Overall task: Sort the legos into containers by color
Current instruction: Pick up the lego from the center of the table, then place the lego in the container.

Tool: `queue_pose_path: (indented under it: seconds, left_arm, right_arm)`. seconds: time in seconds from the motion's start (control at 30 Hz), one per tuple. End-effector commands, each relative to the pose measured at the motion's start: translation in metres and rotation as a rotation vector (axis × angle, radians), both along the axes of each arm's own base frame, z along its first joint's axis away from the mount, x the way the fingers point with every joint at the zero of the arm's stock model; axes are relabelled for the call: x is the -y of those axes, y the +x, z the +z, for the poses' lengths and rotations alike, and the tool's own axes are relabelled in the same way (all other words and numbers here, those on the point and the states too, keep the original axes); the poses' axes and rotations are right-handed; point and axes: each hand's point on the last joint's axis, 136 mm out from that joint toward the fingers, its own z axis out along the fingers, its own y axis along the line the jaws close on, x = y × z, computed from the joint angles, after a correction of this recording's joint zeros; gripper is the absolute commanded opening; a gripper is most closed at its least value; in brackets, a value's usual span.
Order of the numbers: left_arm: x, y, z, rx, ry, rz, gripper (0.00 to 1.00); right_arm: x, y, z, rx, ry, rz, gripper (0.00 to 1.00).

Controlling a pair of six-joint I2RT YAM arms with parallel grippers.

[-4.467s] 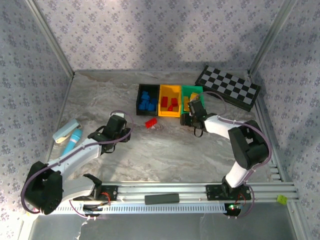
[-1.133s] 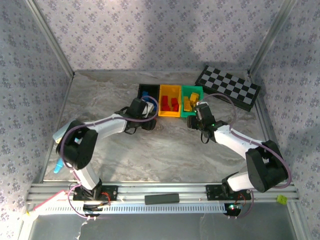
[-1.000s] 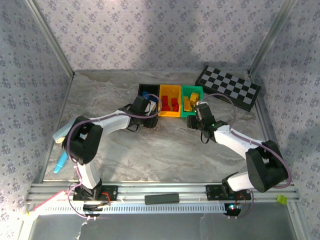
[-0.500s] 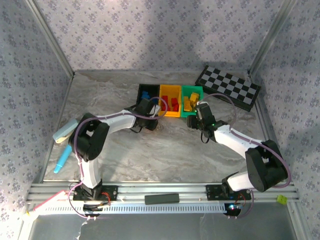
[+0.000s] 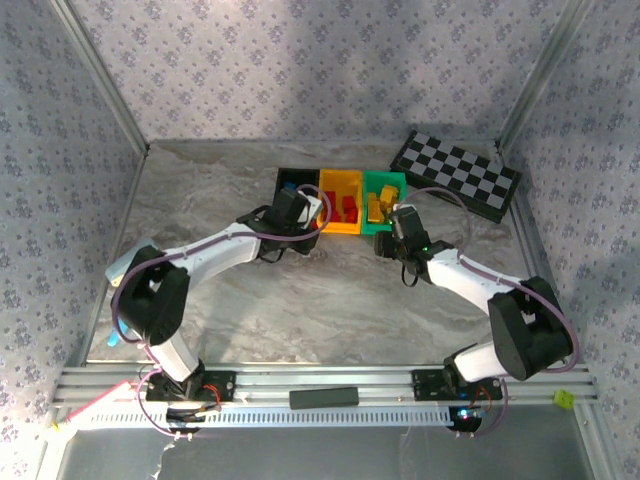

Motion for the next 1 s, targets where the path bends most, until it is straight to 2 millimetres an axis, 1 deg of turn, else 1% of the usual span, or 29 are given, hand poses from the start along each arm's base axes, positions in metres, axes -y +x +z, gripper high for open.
queue_pose_path:
  seconds: [0.0, 0.17, 0.23, 0.3, 0.37, 0.43, 0.6, 0.8, 0.83, 0.97]
  left_arm:
    - [0.001, 0.007, 0.029, 0.039, -0.029, 0.038, 0.04]
    - [0.010, 0.019, 0.052, 0.071, -0.056, 0.044, 0.01]
    - [0.014, 0.025, 0.059, 0.085, -0.062, 0.049, 0.00]
    - [0.016, 0.032, 0.061, 0.091, -0.051, 0.059, 0.00]
    - [0.017, 0.042, 0.062, 0.081, -0.024, 0.084, 0.00]
    - [0.023, 0.050, 0.063, 0.067, -0.015, 0.086, 0.00]
    - [0.052, 0.071, 0.062, 0.038, -0.027, 0.034, 0.00]
    - [0.077, 0.105, 0.055, 0.053, 0.014, 0.005, 0.00]
    - [0.082, 0.112, 0.058, 0.064, 0.024, -0.001, 0.00]
    - [0.090, 0.138, 0.053, 0.074, 0.085, 0.014, 0.00]
  right_arm:
    - [-0.002, 0.003, 0.002, 0.003, 0.019, -0.008, 0.63]
    - [-0.001, 0.004, 0.000, 0.001, 0.018, -0.012, 0.63]
    - [-0.001, 0.004, 0.001, 0.005, 0.018, -0.014, 0.63]
    - [0.000, 0.004, -0.001, 0.000, 0.015, -0.016, 0.63]
    - [-0.001, 0.005, 0.000, 0.000, 0.018, -0.014, 0.63]
    - [-0.002, 0.005, 0.001, 0.003, 0.024, -0.010, 0.63]
    - [0.000, 0.007, -0.001, -0.004, 0.016, -0.017, 0.63]
    - [0.002, 0.007, 0.001, 0.001, 0.024, -0.022, 0.63]
    - [0.004, 0.007, 0.002, 0.003, 0.021, -0.026, 0.63]
    - [0.007, 0.008, 0.004, 0.008, 0.023, -0.034, 0.63]
